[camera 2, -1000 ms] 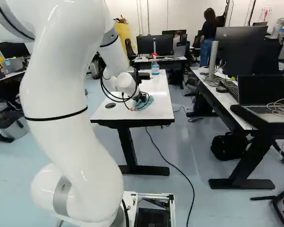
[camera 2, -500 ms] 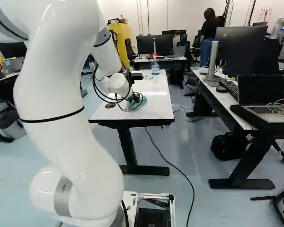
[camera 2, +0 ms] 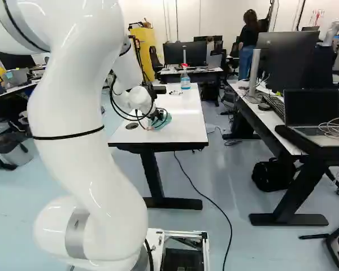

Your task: Clean the table with the green towel

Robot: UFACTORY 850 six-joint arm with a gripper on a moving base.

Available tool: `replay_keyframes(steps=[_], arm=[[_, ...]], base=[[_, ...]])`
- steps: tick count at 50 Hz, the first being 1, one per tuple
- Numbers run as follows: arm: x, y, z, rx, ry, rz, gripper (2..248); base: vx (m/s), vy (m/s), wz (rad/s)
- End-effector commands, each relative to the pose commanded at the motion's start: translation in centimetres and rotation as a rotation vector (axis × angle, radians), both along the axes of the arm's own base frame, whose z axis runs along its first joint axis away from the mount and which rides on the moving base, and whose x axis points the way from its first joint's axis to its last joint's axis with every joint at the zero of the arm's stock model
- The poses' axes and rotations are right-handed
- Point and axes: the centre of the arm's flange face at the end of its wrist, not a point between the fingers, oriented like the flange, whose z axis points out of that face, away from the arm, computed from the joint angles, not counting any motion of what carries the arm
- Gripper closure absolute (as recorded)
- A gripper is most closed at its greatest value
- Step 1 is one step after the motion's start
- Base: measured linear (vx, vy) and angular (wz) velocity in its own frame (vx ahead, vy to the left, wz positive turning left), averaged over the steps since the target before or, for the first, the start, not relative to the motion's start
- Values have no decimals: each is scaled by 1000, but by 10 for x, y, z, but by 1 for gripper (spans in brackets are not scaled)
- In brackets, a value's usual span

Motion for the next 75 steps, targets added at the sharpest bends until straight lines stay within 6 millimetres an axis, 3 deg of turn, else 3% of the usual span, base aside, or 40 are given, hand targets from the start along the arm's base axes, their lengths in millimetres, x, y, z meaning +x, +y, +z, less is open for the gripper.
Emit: replay_keyframes(steps=[19, 37, 57, 75], arm=[[36, -3, -3, 1, -20, -7, 187], [60, -24, -5, 1, -36, -44, 187], [70, -58, -6, -1, -43, -98, 187], [64, -88, -6, -2, -41, -147, 187]], base=[[0, 0, 0], [0, 0, 0], [0, 0, 0], [0, 0, 0]])
